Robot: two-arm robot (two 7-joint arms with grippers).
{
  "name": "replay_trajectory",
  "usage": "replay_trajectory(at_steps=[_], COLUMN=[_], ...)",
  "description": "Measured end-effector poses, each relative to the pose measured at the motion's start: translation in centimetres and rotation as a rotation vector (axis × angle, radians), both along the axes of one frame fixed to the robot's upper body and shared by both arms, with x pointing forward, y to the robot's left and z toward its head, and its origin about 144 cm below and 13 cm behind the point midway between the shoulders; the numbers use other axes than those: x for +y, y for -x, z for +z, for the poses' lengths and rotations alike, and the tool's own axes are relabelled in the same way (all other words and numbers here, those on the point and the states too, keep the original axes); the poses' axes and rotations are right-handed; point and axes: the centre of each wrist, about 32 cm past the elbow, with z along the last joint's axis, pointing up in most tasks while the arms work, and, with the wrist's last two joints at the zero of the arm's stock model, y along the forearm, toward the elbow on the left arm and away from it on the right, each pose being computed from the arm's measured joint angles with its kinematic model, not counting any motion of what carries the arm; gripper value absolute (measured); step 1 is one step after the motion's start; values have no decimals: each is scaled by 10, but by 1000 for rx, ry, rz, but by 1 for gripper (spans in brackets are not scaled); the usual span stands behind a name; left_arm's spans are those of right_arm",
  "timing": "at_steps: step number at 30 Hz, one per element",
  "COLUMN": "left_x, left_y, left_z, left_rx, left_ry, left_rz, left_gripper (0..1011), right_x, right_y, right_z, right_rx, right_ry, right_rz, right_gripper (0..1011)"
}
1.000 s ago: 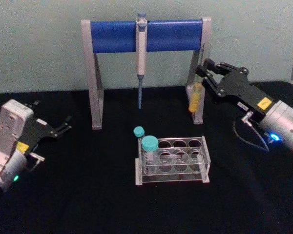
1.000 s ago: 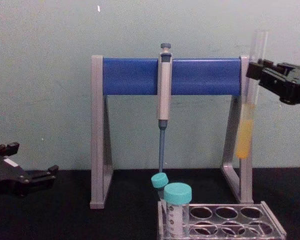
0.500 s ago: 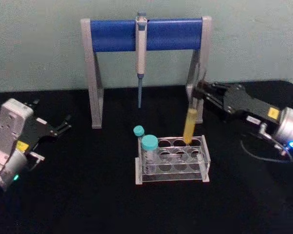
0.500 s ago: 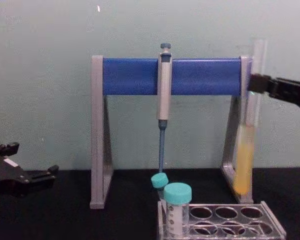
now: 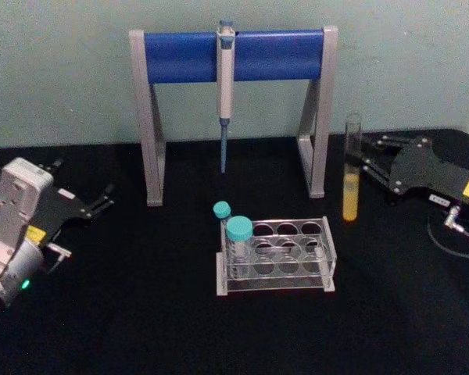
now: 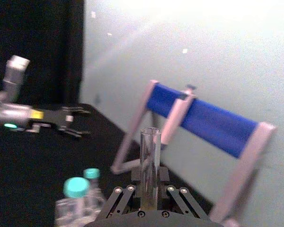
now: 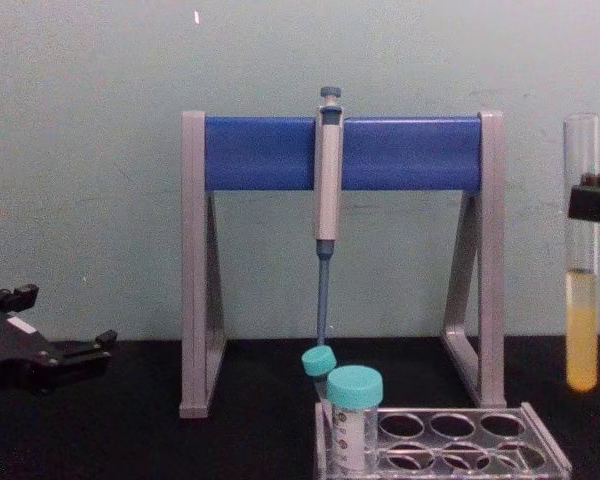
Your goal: Pick up the test tube from the test tube rack, shake it, then place it back into the test tube rack.
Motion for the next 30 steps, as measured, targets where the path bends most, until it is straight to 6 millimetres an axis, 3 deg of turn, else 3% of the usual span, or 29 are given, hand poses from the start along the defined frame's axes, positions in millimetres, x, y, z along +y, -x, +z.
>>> replay_trajectory(at_steps=[9, 18, 25, 30], left_x=[0, 0, 0, 0], left_y=[0, 0, 0, 0], left_z=[0, 0, 0, 0], left_rx=[0, 0, 0, 0], left_ry=[0, 0, 0, 0], left_rz=[0, 0, 0, 0], left_gripper=[1001, 1001, 1001, 1001], right_x=[15, 45, 61, 60], right_y=[-3, -14, -20, -20], right_z=[-5, -11, -12, -12], right_rx=[-116, -130, -61, 19], right_ry=[9, -70, -182, -248], right_rz=[-150, -230, -157, -62], right_gripper=[220, 218, 220, 218])
